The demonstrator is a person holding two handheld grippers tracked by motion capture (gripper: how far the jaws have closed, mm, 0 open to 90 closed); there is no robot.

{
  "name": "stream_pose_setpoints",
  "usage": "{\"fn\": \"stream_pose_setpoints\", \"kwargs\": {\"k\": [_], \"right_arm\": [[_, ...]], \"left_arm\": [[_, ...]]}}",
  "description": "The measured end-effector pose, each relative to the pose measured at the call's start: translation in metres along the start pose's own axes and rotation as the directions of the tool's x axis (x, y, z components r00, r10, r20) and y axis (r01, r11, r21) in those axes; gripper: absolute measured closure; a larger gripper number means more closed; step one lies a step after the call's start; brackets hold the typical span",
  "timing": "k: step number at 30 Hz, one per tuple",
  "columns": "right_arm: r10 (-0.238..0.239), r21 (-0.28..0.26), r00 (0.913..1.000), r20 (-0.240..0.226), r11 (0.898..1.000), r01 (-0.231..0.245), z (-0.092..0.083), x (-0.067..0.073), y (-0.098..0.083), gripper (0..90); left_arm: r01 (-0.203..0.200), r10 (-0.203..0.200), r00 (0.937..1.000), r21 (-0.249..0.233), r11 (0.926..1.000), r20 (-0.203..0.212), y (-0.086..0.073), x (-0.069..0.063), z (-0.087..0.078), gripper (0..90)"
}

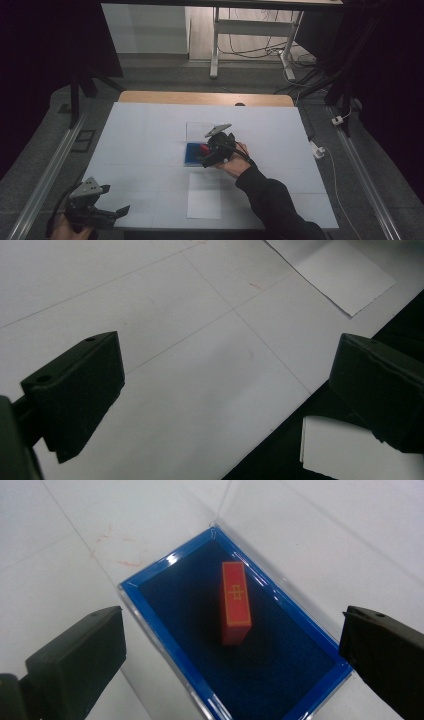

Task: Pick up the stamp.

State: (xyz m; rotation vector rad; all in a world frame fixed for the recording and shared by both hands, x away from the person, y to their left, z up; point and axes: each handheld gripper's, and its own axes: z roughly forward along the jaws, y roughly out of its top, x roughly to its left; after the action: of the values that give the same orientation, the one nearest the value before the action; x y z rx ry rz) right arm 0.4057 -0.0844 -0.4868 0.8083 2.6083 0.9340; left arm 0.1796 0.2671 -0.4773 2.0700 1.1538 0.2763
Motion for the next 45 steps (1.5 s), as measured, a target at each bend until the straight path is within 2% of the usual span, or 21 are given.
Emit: {"fn": "stream_pose_setpoints", "kwargs": {"k": [11,13,14,15,18,23,25,26,31,32,37,45], "right_arm": [[-0.016,0.028,0.9997,0.016,1.000,0.015,0.012,-0.004,0.004,1.9],[-0.022,0.025,0.9997,0.012,0.999,0.022,0.013,-0.004,0.005,9.4],[-0.022,0.025,0.9997,0.012,0.999,0.022,0.013,-0.004,0.005,9.4],[-0.025,0.023,0.9996,0.014,0.999,0.025,0.012,-0.005,0.007,15.3],[-0.030,0.015,0.9994,0.019,0.999,0.030,0.012,-0.006,0.008,24.0],[-0.028,0.024,0.9993,-0.025,0.999,0.029,0.012,-0.008,0.009,44.4],[-0.026,0.026,0.9990,-0.035,0.999,0.027,0.013,-0.009,0.009,47.3],[-0.024,0.023,0.9986,-0.048,0.999,0.025,0.013,-0.009,0.010,54.7],[-0.027,0.023,0.9978,-0.060,0.999,0.029,0.013,-0.009,0.011,68.9],[-0.038,0.027,0.9973,-0.064,0.999,0.039,0.013,-0.010,0.010,77.3],[-0.037,0.031,0.9979,-0.053,0.999,0.039,0.012,-0.010,0.010,79.0],[-0.048,-0.009,0.9971,-0.060,0.999,0.047,0.001,-0.013,0.013,79.4]], "left_arm": [[-0.004,0.004,1.0000,0.003,1.0000,-0.001,0.000,0.000,0.000,1.7],[-0.005,0.005,1.0000,0.004,1.0000,-0.002,0.000,0.000,0.000,1.7],[-0.005,0.005,1.0000,0.004,1.0000,-0.002,0.000,0.000,0.000,1.7],[-0.005,0.005,1.0000,0.004,1.0000,-0.002,0.000,0.000,0.000,1.8],[-0.007,0.007,1.0000,0.005,1.0000,-0.002,0.000,0.000,0.000,1.8],[-0.009,0.009,1.0000,0.007,0.9999,-0.002,0.000,-0.001,0.000,1.8],[-0.010,0.010,0.9999,0.007,0.9999,-0.003,0.000,-0.001,0.000,1.8],[-0.011,0.011,0.9999,0.008,0.9999,-0.003,0.000,-0.001,0.000,1.8],[-0.013,0.013,0.9999,0.009,0.9999,-0.002,0.000,-0.001,0.000,1.8],[-0.014,0.014,0.9999,0.009,0.9999,-0.003,0.000,-0.001,0.000,1.8],[-0.016,0.016,0.9999,0.010,0.9998,-0.003,0.000,-0.001,0.001,1.8],[-0.019,0.019,0.9998,0.011,0.9998,-0.004,0.000,-0.002,0.001,1.8]]}}
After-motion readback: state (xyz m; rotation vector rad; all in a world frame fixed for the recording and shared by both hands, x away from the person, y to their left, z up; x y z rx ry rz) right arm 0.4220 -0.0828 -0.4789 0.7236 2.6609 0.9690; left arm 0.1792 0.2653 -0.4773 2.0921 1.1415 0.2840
